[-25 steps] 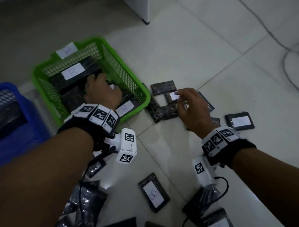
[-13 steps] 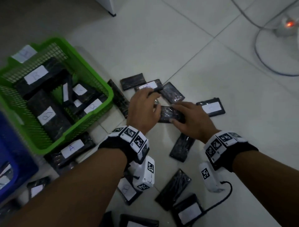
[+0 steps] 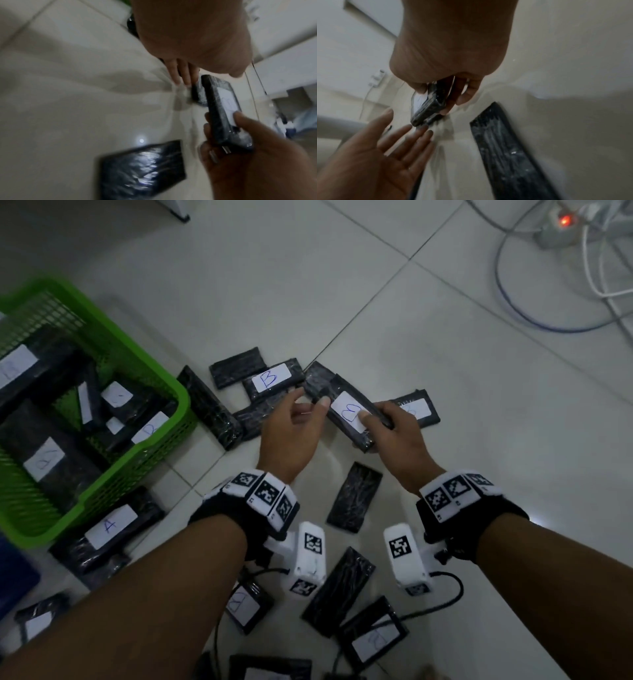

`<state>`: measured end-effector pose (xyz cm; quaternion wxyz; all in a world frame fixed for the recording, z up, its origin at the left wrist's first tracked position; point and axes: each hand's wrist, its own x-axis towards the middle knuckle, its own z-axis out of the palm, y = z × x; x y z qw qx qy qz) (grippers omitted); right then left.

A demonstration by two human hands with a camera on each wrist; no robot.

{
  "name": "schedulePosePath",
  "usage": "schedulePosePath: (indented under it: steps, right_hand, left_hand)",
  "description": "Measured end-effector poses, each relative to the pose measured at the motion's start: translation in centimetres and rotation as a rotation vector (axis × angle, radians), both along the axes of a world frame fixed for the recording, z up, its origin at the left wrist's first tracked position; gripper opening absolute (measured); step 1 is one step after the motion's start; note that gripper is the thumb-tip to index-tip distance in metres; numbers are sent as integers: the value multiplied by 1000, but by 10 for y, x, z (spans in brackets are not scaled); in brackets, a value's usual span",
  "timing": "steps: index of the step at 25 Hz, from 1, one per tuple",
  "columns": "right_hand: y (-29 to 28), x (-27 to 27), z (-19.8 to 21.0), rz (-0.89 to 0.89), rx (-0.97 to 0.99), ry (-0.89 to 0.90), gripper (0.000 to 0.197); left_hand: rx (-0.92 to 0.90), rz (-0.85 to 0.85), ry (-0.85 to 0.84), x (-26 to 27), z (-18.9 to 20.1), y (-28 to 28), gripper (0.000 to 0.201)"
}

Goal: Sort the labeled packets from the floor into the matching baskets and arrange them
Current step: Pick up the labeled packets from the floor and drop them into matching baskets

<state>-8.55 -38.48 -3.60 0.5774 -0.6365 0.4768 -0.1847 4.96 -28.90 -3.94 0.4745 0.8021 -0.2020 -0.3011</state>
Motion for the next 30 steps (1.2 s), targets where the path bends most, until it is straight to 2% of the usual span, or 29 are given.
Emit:
schedulePosePath:
  steps: [1,2,3,6,8,9,11,12,15,17,19,21,23,25,27,30]
  right_hand:
    - [-1,4,2,-21,144,-64,10]
    - [-2,5,2,-20,198,-90,12]
    - [-4,5,1,-11,148,-77,15]
    - [-16,-10,-8,36,-369,121,20]
    - [-30,-29,-16,186,-720,378,39]
    - [-36,-38,-19,311,-780,530,51]
    - [-43,-48,-21,495,-730,715,66]
    - [-46,-51,-21,515,-713,720,67]
    - [-51,-50,-16,481,-652,681,68]
    - [-52,-43,-11,466,-542,703,72]
    - [-51,-32,-8,399,-406,691,67]
    - [-43,-18,-4,301,-231,542,48]
    - [-34,3,5,146,-13,264,27]
    - [-25,29,22,47,213,56,15]
    - [-17,57,39,81,361,-24,12]
    - [-2,94,55,190,445,-81,13]
  left_hand:
    - [-33,73,137,-1,4,-9,40]
    - [-75,123,259,-2,6,-16,37]
    - [-119,167,365,-2,9,-21,32]
    - [-177,238,521,-2,12,-24,23]
    - [-189,259,557,-2,11,-21,15]
    - [-183,274,562,-2,10,-18,14]
    - [-156,310,565,-1,7,-13,14]
    - [-151,321,565,0,6,-10,15]
    - [-138,351,559,4,6,-2,16]
    - [-136,365,544,9,6,4,20]
    - [-132,369,516,13,6,11,17]
    - [-134,375,473,19,7,20,12]
    - [-154,388,436,26,13,30,8]
    - [-184,411,411,36,22,42,7]
    - [-213,437,389,47,33,58,9]
    - [-226,518,353,62,47,84,20]
